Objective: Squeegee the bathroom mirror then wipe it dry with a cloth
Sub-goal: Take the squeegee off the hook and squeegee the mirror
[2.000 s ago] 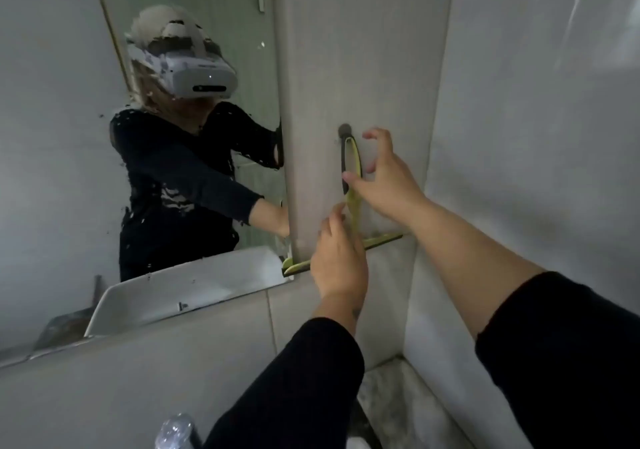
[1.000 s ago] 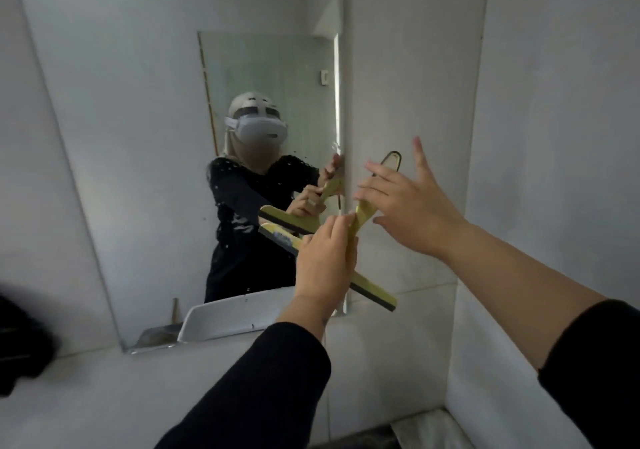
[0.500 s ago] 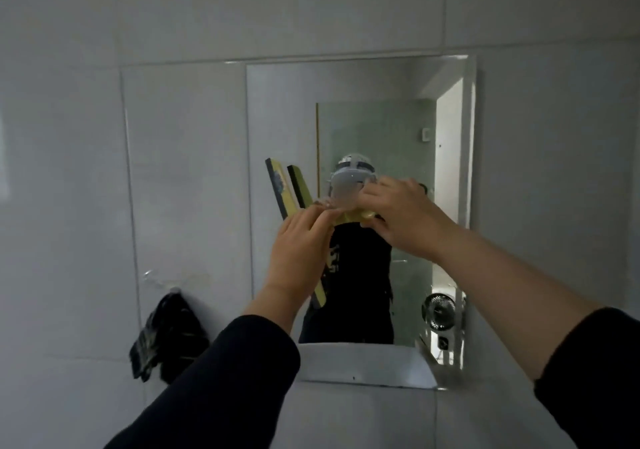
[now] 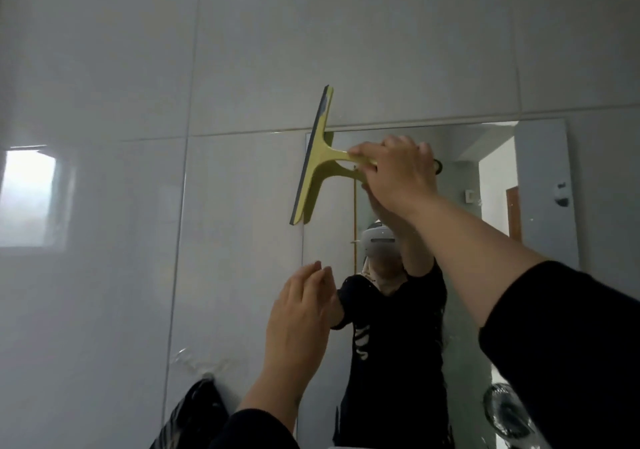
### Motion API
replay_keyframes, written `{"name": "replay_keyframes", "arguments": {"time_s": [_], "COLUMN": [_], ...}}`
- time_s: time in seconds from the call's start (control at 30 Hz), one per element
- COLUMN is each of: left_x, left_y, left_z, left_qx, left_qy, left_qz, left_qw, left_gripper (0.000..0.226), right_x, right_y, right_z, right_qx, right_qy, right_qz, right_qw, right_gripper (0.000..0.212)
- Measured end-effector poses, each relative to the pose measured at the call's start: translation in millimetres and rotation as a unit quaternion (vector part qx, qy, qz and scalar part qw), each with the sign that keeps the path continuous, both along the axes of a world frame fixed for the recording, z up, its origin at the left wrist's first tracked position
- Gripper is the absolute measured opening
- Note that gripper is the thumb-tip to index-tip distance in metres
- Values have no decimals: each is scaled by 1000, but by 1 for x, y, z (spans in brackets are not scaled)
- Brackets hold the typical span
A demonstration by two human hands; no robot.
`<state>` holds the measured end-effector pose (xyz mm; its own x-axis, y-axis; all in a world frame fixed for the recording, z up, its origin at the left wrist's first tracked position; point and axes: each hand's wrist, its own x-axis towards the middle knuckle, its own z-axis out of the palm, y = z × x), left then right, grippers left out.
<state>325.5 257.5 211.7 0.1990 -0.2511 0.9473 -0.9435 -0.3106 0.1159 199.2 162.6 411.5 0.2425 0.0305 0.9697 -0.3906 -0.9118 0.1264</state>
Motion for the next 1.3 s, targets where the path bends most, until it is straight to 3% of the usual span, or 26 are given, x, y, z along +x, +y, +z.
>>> {"name": "replay_keyframes", "arguments": {"time_s": [0.23,0.5,0.87,1.3], "left_x": [10,6,6,-14], "left_y": [-22,-17,-25,-23], "left_z": [-3,-1,-1,10], "left_qx": [73,79,115,117], "left_qy": [6,17,64,75], "left_qz": [10,15,100,113], "left_qw": [997,997,986,984], "left_gripper": [79,80,91,82], "right_x": [28,-5,-60,-141], "right_y": [-2,-11,-35,-72], "right_z": [12,4,1,-12], "right_qx": [3,4,24,102], "right_qy": [1,29,57,17], "right_qz": [-44,-79,-155,-219], "right_qw": [999,996,986,970], "right_gripper": [32,36,39,38]}}
